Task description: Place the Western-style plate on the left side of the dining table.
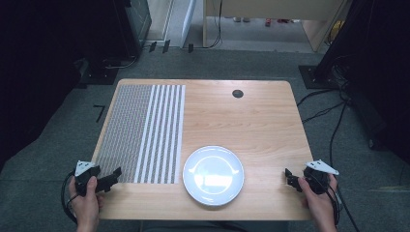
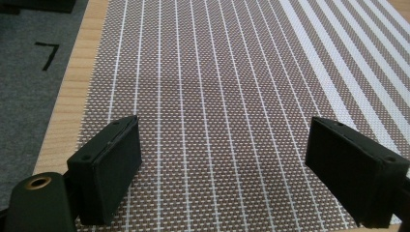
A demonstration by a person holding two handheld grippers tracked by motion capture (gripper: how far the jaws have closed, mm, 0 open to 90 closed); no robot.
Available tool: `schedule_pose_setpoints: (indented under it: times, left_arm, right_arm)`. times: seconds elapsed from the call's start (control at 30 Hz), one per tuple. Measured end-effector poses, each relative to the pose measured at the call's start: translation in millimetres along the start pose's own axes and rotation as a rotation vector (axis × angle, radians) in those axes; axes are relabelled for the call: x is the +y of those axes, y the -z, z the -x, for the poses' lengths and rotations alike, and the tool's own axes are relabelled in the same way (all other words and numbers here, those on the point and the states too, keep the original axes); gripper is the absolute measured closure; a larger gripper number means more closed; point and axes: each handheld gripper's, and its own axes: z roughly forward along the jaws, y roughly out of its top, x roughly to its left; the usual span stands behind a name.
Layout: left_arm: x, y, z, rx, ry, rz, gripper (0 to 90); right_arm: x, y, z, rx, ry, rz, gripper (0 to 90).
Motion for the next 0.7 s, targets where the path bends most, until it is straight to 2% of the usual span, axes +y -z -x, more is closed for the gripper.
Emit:
schedule_pose_setpoints:
  times: [0.13,0.47,0.7]
  left_arm:
    - [0.0,0.5,-1.0,-0.007,0.008,0.001,12.6]
    - [0.7,2.6,0.4,0.034,0.005,0.017,13.2]
    - [2.8,5.1,4.5,0.036,-0.004,0.037,13.2]
  right_arm:
    - [0.4,-0.5,-0.1,0.0,-0.002,-0.002,12.4]
    - [0.4,-0.5,-0.2,0.0,-0.002,-0.002,12.4]
    - [0.4,-0.5,-0.2,-0.001,-0.003,-0.002,12.4]
